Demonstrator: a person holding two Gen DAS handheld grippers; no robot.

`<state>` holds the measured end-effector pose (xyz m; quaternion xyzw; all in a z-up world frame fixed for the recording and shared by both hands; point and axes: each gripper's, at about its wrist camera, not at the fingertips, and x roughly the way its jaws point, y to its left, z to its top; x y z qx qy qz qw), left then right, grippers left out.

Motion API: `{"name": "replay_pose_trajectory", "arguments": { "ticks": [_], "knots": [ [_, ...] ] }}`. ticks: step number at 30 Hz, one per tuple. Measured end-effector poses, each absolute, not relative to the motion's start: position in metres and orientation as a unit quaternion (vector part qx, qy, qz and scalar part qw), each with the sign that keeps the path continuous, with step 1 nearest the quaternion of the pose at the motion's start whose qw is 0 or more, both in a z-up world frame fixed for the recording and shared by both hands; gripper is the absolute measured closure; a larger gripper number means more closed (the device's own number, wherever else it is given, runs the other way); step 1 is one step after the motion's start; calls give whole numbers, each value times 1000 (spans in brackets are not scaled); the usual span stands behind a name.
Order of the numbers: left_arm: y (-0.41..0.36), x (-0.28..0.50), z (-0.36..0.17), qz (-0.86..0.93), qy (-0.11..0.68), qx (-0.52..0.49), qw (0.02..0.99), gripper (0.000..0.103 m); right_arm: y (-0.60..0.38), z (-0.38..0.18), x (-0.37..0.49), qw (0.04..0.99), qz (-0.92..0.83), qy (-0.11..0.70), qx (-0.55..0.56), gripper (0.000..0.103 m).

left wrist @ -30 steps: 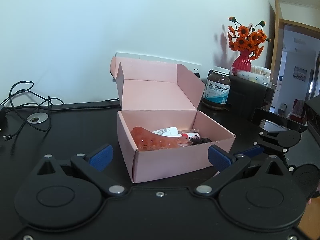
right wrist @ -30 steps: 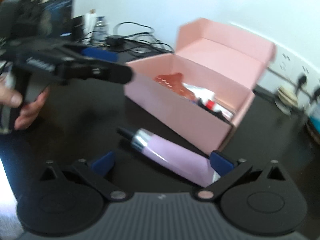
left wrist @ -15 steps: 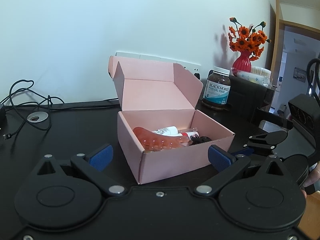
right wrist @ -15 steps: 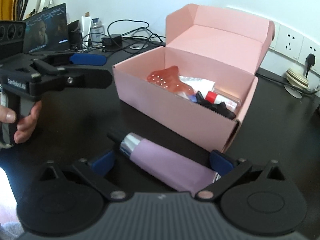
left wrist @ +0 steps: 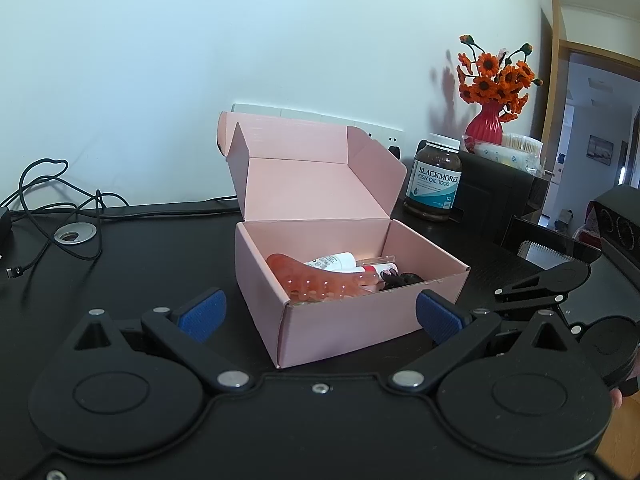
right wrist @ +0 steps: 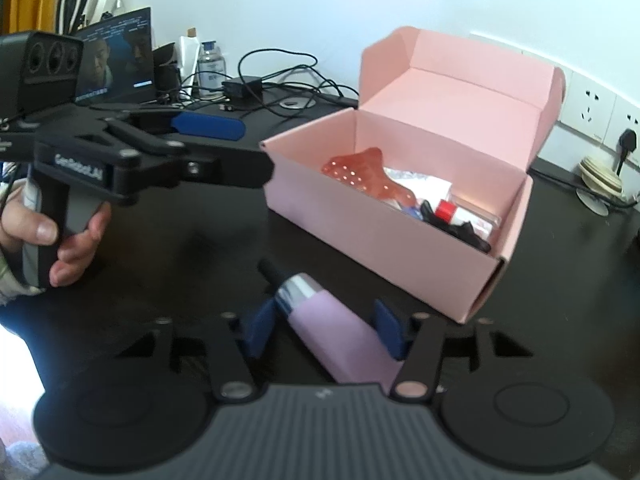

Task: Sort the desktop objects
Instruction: 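Close the right gripper on the tube and tilt it upright, then raise the lavender tube with the right gripper over the pink box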

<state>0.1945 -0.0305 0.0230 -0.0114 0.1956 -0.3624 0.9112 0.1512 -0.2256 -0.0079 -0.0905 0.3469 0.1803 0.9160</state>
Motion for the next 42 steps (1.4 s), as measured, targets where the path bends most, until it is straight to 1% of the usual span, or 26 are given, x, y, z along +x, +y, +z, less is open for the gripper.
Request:
{"name": "replay_pose_trajectory", "arguments": {
  "ticks": [3, 10, 12, 19, 23, 28, 34, 42],
  "knots": [
    [-31, 194, 23, -363, 194, -10, 911, 0, -220, -7, 153, 916, 177, 350, -88, 61],
    [-31, 194, 23, -365, 194, -10, 910, 0, -221, -4, 164, 913, 174, 366, -54, 69],
    [-31, 195, 23, -365, 195, -10, 910, 0, -220, -5, 163, 913, 173, 364, -60, 72],
    [-31, 195, 23, -364, 194, -10, 911, 0, -215, -6, 161, 916, 170, 355, -81, 72],
    [-31, 195, 23, -364, 194, -9, 911, 0, -212, -7, 159, 918, 167, 348, -93, 74],
    [-31, 195, 23, -363, 195, -10, 911, 0, -216, -3, 138, 935, 158, 302, -98, 75],
    [-28, 194, 23, -364, 188, -19, 912, 0, -235, 14, 125, 955, 133, 259, -66, 75],
    [-26, 199, 23, -360, 201, -29, 911, 0, -261, 38, 126, 970, 104, 219, -24, 75]
  ]
}}
